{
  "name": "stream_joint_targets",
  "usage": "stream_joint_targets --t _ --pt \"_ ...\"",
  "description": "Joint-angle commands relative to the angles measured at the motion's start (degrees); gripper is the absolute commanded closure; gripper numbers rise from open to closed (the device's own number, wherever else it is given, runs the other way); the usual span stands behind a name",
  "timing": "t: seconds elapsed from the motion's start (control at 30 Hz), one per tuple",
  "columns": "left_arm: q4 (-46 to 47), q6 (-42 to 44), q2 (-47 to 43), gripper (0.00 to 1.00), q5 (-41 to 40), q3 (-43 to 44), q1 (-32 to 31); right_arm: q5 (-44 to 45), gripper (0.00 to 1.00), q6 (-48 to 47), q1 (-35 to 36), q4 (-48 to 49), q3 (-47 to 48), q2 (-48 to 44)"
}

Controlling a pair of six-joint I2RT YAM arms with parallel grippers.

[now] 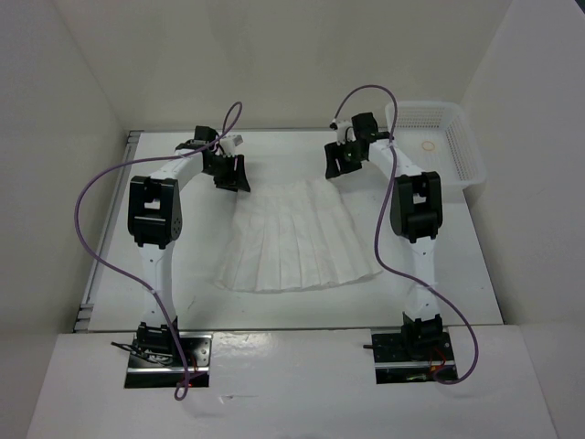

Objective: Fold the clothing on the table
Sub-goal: Flatten the skirt out

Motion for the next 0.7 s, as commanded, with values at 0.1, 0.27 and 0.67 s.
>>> stream_joint_targets --t 0.1,0.27,0.67 --pt "-0.3 0.3 0.3 0.41 1.3 0.5 -0.3 -0.1 0.36 -1.9 1.5 -1.7 2.8 0.4" --pt "-0.3 0.3 0.3 0.42 1.3 0.5 -0.8 -0.1 0.36 -2.4 2.0 -2.3 2.8 0.4" --pt "-0.8 0.8 0.3 0.44 1.3 0.5 -1.4 0.5 0.44 -2.9 2.5 -2.8 2.8 0.9"
